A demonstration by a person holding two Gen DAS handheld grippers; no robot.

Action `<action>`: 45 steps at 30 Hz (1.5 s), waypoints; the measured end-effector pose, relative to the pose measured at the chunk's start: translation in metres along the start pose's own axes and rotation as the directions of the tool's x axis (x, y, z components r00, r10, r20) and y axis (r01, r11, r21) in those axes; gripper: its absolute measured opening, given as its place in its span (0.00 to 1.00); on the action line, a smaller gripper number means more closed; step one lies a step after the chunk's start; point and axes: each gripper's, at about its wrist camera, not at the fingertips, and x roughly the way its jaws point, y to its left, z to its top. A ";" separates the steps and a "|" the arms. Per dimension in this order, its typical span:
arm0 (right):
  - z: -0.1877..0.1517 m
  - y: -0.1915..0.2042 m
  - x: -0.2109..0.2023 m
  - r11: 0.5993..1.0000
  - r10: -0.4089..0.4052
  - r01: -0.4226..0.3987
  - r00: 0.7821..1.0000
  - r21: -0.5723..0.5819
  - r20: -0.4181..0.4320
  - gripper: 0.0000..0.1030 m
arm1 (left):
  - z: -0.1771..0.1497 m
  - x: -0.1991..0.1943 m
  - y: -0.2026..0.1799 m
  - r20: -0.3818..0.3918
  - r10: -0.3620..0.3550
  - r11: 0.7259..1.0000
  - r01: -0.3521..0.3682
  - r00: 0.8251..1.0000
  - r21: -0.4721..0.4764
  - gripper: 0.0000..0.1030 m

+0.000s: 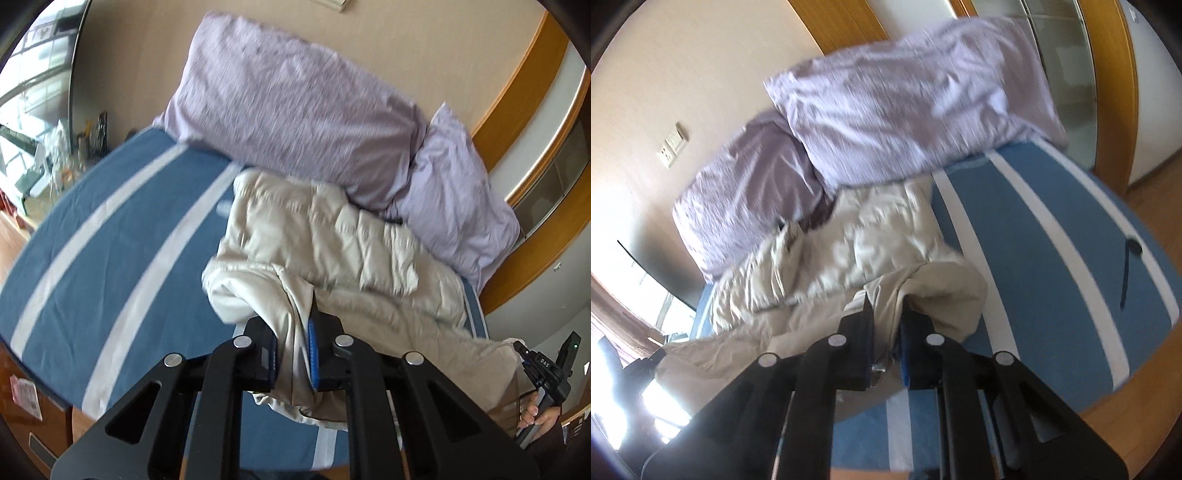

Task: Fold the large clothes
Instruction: 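Grasp the jacket hem with both tools, then lift the hem with both tools and fold it toward the collar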

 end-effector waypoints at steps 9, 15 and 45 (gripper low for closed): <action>0.055 0.013 0.027 0.999 0.009 -0.007 0.999 -0.035 0.048 0.11 | 0.048 0.025 -0.013 0.054 0.013 1.000 -0.014 0.998 0.009 0.11; 0.081 0.019 0.052 0.998 0.006 -0.003 0.999 -0.055 0.054 0.11 | 0.073 0.047 -0.018 0.059 0.027 0.999 -0.028 0.998 0.018 0.11; 0.172 0.010 0.259 0.989 -0.147 0.146 0.983 -0.013 -0.111 0.13 | 0.178 0.256 -0.035 -0.114 0.272 0.962 -0.272 0.955 0.024 0.11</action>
